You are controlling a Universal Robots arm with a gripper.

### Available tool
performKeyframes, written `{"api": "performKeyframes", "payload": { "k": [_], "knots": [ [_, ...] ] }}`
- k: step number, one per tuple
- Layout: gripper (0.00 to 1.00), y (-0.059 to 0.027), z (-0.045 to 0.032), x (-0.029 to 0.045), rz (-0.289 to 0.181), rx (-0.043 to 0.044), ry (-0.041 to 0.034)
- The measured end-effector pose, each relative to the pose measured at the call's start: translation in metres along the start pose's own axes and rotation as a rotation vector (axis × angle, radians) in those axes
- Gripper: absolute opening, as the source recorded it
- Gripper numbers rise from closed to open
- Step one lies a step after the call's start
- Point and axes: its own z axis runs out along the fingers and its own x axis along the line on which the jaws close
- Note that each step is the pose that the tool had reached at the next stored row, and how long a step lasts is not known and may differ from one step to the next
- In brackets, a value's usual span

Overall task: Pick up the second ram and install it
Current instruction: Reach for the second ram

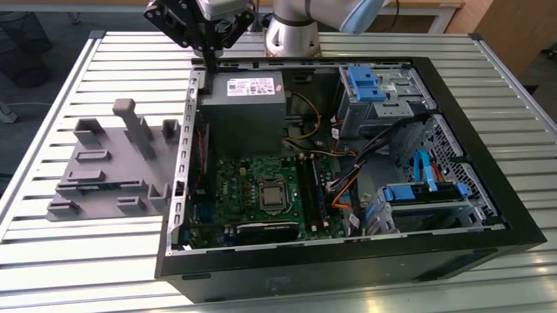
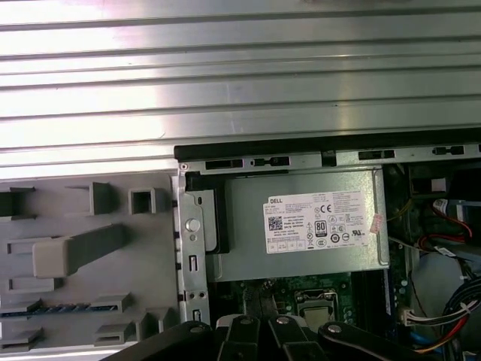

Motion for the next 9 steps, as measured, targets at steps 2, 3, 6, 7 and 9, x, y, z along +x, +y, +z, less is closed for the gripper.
{"api": "performKeyframes", "payload": {
  "k": [2,3,6,7,9],
  "knots": [
    [0.11,-0.0001,0.0000,0.0008,0.000,0.0000,0.0000],
    [0.11,-0.0001,0.0000,0.0011,0.000,0.0000,0.0000],
    [0.11,-0.0002,0.0000,0.0022,0.000,0.0000,0.0000],
    [0.11,-0.0002,0.0001,0.0026,0.000,0.0000,0.0000],
    [0.11,-0.0003,0.0001,0.0033,0.000,-0.0001,0.0000]
  ]
}}
